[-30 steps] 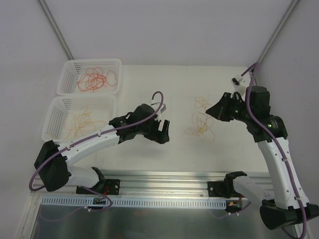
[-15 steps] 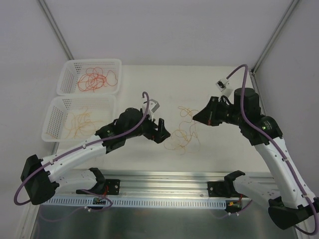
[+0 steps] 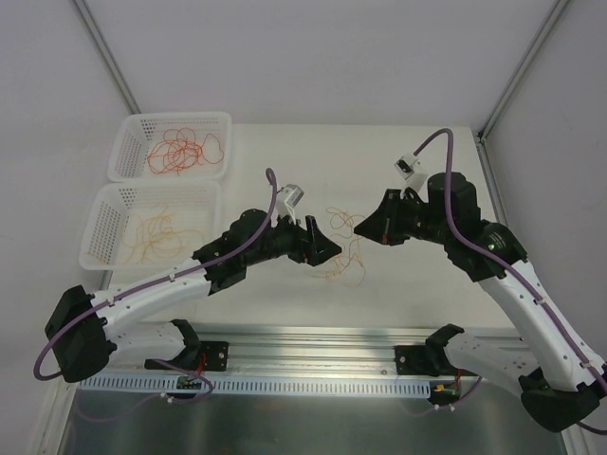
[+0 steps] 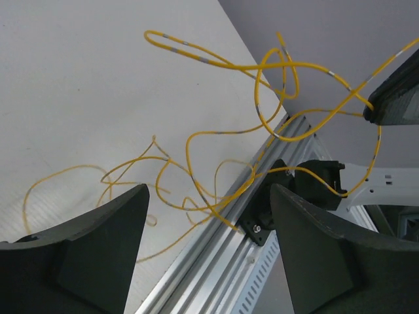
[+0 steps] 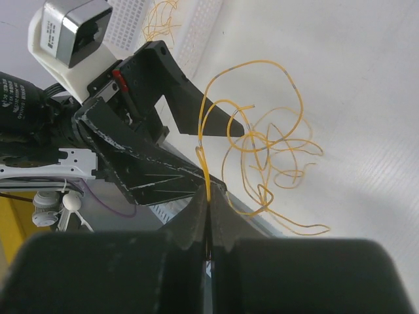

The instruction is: Untangle the cables

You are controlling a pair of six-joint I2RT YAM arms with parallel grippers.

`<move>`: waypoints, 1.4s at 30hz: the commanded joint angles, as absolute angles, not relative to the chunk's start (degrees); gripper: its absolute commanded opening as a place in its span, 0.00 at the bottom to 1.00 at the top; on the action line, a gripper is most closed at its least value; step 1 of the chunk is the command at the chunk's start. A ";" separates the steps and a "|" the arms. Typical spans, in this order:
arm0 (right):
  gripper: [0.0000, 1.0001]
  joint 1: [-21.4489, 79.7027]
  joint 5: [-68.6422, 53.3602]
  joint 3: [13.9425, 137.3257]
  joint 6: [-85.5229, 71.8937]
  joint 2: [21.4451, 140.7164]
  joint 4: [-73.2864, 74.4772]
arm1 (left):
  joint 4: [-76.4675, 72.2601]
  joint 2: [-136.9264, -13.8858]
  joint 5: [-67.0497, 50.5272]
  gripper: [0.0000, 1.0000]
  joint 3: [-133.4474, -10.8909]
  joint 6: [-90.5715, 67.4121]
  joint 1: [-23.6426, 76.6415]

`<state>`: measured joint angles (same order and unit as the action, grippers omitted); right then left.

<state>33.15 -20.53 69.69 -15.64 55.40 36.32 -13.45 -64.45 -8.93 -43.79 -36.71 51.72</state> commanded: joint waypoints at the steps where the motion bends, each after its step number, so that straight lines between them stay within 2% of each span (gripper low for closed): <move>1: 0.01 34.28 -17.93 69.70 -16.87 55.11 33.31 | -19.69 -66.35 -9.23 0.74 -44.03 -41.22 52.38; 4: 0.01 34.72 -17.75 69.26 -17.22 54.93 32.61 | -19.07 -68.29 -7.48 0.67 -44.82 -41.66 52.65; 7: 0.01 35.16 -17.84 69.34 -17.14 55.02 32.61 | -18.02 -69.61 -5.28 0.42 -44.56 -42.19 52.73; 8: 0.01 35.16 -17.67 69.35 -16.96 55.11 32.78 | -17.67 -69.52 -4.58 0.23 -44.47 -42.01 52.73; 10: 0.00 35.16 -16.62 69.52 -16.26 54.93 34.18 | -16.09 -68.91 -1.86 0.04 -44.30 -41.49 52.73; 11: 0.01 35.16 -15.83 69.61 -15.30 54.76 34.89 | -15.13 -67.78 -0.71 0.00 -44.21 -40.53 52.65; 16: 0.01 34.98 -5.99 69.09 -10.99 53.35 43.04 | -9.59 -63.11 9.21 0.00 -43.25 -36.66 51.60; 21: 0.01 32.79 2.52 68.03 -7.74 52.56 49.56 | -2.99 -58.54 10.02 0.00 -40.96 -37.79 45.36; 29: 0.01 25.23 0.62 66.79 -7.91 50.89 51.50 | 4.56 -52.56 11.68 0.00 -37.18 -38.85 37.53; 34: 0.01 21.28 1.40 72.41 -5.89 50.97 54.75 | 12.37 -52.21 16.08 0.00 -36.83 -39.46 34.37; 39: 0.01 18.20 6.24 75.32 -2.99 51.86 58.80 | 14.59 -52.82 15.73 0.00 -35.77 -39.64 30.50; 42: 0.02 17.49 0.83 72.52 -3.08 52.29 57.58 | 14.68 -53.61 13.11 0.00 -36.12 -39.20 29.71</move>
